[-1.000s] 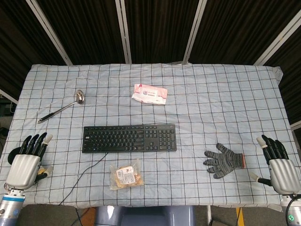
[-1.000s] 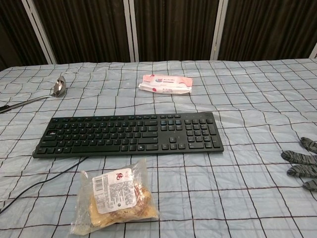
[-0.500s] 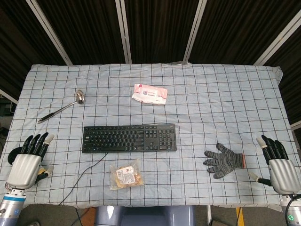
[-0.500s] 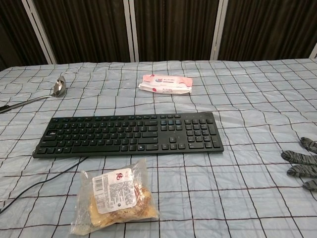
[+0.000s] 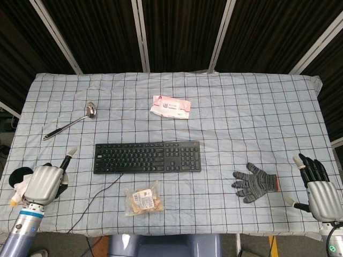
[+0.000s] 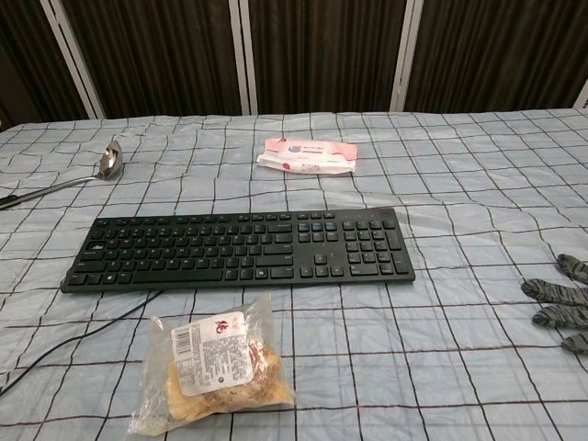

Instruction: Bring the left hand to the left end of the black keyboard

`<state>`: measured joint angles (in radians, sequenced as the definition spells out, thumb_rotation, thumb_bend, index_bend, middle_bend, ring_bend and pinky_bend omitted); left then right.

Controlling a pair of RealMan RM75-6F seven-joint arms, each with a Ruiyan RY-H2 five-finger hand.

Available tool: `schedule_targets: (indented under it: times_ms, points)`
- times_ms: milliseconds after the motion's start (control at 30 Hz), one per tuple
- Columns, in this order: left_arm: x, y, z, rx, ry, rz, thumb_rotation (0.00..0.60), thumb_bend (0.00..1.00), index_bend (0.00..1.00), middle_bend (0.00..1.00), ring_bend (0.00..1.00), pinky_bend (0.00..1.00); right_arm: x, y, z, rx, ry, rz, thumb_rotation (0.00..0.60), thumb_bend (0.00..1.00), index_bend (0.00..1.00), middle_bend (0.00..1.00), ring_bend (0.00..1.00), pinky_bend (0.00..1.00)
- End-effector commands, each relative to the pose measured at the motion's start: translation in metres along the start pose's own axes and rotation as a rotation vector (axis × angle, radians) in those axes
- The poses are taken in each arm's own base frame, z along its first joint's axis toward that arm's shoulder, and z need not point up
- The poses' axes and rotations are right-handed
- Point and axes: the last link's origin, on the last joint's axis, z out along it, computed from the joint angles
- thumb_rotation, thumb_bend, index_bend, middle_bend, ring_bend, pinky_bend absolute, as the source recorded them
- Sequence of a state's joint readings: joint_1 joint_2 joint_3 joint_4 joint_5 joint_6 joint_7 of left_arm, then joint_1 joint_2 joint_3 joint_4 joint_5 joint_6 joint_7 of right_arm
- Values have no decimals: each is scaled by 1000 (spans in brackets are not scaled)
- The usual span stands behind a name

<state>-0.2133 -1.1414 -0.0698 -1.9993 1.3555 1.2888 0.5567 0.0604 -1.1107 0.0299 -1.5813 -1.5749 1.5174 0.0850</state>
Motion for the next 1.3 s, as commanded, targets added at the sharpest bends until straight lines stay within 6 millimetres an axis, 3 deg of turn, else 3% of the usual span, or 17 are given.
schedule_targets:
  times_ms: [33,267,533,1300]
  points:
    - [6,23,24,-12,-131,-40,600,997,0,880,782,590,0,0,0,0,1,4,600,52,0,0,0,0]
    - [6,44,67,33,-281,13,600,1000,0,888,791,599,2,1,1,1,7,15,600,51,0,0,0,0]
    - [-5,58,94,112,-344,80,600,1000,0,893,794,602,2,2,0,0,5,24,600,51,0,0,0,0]
    - [-40,75,125,152,-433,95,600,1000,0,894,794,602,1,1,0,-10,-9,51,600,51,0,0,0,0]
